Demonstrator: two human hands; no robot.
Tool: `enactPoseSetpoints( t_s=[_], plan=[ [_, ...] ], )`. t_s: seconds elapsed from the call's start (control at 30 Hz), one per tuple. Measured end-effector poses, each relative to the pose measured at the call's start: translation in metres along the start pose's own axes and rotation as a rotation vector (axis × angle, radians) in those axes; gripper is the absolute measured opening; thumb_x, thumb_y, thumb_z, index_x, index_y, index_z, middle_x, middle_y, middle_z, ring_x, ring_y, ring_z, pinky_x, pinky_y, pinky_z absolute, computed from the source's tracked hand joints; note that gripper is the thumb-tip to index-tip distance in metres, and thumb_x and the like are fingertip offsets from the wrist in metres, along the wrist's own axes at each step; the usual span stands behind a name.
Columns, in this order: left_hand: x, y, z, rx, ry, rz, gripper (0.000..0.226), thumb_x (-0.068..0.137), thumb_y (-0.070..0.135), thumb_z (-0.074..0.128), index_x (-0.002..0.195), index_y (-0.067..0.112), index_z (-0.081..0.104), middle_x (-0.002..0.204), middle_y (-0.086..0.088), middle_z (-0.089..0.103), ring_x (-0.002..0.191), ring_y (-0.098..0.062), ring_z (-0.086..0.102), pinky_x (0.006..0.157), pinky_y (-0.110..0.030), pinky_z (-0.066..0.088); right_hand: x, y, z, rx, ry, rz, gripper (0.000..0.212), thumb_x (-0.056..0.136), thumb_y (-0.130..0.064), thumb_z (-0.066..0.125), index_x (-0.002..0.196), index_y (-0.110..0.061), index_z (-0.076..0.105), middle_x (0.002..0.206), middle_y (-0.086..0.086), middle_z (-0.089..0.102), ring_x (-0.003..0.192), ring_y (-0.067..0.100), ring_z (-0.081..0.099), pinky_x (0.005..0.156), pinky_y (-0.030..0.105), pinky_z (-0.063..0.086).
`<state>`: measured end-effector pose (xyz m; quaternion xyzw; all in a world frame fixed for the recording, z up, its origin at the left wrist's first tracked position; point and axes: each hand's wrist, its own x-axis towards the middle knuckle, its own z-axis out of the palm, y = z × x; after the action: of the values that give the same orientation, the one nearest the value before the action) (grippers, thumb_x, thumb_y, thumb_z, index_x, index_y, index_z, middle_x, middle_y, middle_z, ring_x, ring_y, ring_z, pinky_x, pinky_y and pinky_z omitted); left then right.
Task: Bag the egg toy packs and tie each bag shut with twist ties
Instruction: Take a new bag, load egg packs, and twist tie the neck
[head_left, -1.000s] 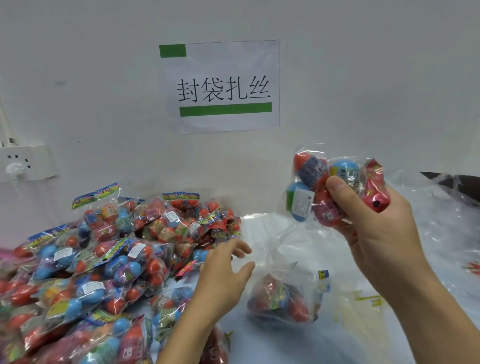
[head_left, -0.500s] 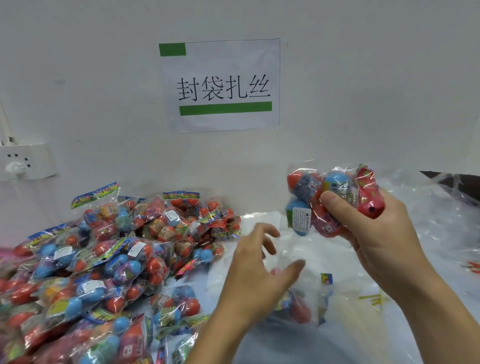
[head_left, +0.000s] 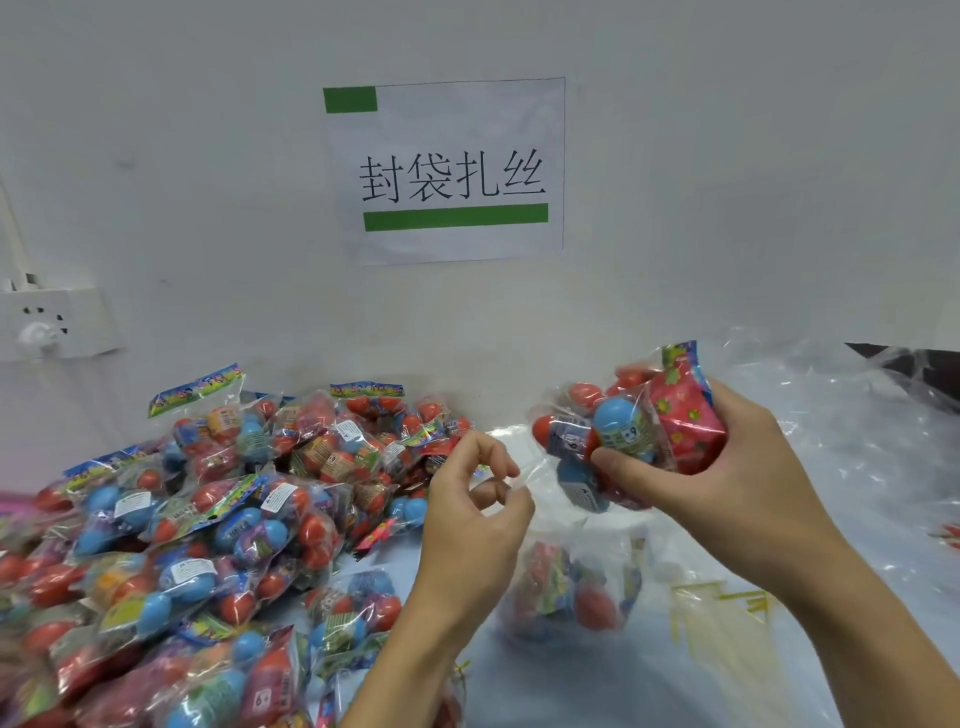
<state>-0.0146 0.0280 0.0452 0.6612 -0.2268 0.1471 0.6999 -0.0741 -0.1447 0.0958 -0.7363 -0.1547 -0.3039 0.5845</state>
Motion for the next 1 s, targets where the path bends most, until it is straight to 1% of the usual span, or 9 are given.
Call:
enactPoseSetpoints(
  t_s=[0.13,0.23,0.33,0.47,0.63,0.73,0.83,0.93,1.0],
  plan=[
    [0.001,-0.002,-0.001,-0.103,0.08,-0.061,0.036,0.091,-0.01,0.054,0.072,0.02,0.051,0.06,0.0,0.046,0.046,-0.011,0.036,0.039,-0.024,0.03,-0.001,0.005,-0.001,-0.119,-0.119,0.007,0.047,0.064,-0.017,0.093,0.103,-0.03,0.071,0.089,-0.014,0.078,0.08,0.004,0.075,0.067,0.012,0.055],
    [0.005,-0.003,-0.003,-0.189,0.194,-0.115,0.036,0.091,-0.01,0.055,0.068,0.018,0.055,0.066,0.002,0.05,0.045,-0.01,0.037,0.039,-0.023,0.029,-0.001,0.008,-0.001,-0.177,-0.252,0.043,0.046,0.065,-0.026,0.093,0.104,-0.037,0.071,0.092,-0.014,0.078,0.083,0.006,0.075,0.073,0.016,0.058],
    [0.006,-0.002,-0.004,-0.194,0.212,-0.11,0.038,0.091,-0.01,0.056,0.067,0.019,0.056,0.067,0.001,0.052,0.045,-0.011,0.038,0.039,-0.023,0.027,-0.002,0.01,0.002,-0.208,-0.318,0.05,0.047,0.062,-0.035,0.087,0.105,-0.041,0.068,0.093,-0.013,0.077,0.085,0.006,0.075,0.079,0.023,0.06],
    [0.003,-0.003,-0.003,-0.085,0.175,-0.028,0.034,0.09,-0.007,0.06,0.07,0.021,0.057,0.065,0.002,0.054,0.046,-0.011,0.041,0.04,-0.021,0.033,-0.002,0.011,0.005,-0.317,-0.268,-0.001,0.041,0.066,-0.027,0.089,0.099,-0.039,0.068,0.085,-0.017,0.076,0.076,0.001,0.073,0.068,0.015,0.056],
    [0.005,-0.005,-0.006,0.048,0.18,0.058,0.029,0.087,-0.002,0.067,0.078,0.025,0.063,0.077,0.002,0.062,0.051,-0.014,0.047,0.046,-0.023,0.039,0.0,0.014,0.017,-0.47,-0.14,-0.104,0.031,0.067,-0.024,0.089,0.09,-0.027,0.068,0.081,-0.01,0.07,0.074,0.011,0.068,0.068,0.038,0.057],
    [0.007,-0.007,-0.008,0.071,0.235,0.089,0.027,0.088,-0.001,0.067,0.078,0.025,0.067,0.076,0.005,0.065,0.05,-0.012,0.051,0.045,-0.022,0.04,-0.001,0.015,0.025,-0.571,-0.129,-0.168,0.037,0.067,-0.025,0.088,0.096,-0.033,0.067,0.086,-0.017,0.065,0.079,0.007,0.064,0.069,0.033,0.055],
    [0.009,-0.011,-0.01,0.07,0.302,0.078,0.026,0.089,0.004,0.069,0.076,0.026,0.069,0.072,0.004,0.066,0.055,-0.013,0.055,0.047,-0.026,0.042,-0.002,0.015,0.029,-0.555,-0.251,-0.188,0.041,0.069,-0.026,0.088,0.104,-0.033,0.069,0.096,-0.02,0.064,0.087,0.005,0.064,0.073,0.026,0.055],
    [0.012,-0.014,-0.013,0.054,0.341,0.052,0.024,0.088,0.006,0.071,0.075,0.026,0.07,0.073,0.0,0.067,0.06,-0.022,0.054,0.054,-0.035,0.042,-0.003,0.014,0.029,-0.515,-0.319,-0.178,0.03,0.07,-0.027,0.085,0.093,-0.036,0.067,0.087,-0.021,0.065,0.08,0.005,0.064,0.067,0.023,0.052],
    [0.012,-0.011,-0.014,0.066,0.352,0.078,0.025,0.087,0.004,0.071,0.073,0.024,0.07,0.074,0.001,0.069,0.063,-0.022,0.058,0.057,-0.035,0.047,-0.005,0.014,0.031,-0.521,-0.33,-0.096,0.025,0.071,-0.031,0.08,0.089,-0.037,0.064,0.081,-0.018,0.067,0.073,0.006,0.064,0.064,0.027,0.053]
  ],
)
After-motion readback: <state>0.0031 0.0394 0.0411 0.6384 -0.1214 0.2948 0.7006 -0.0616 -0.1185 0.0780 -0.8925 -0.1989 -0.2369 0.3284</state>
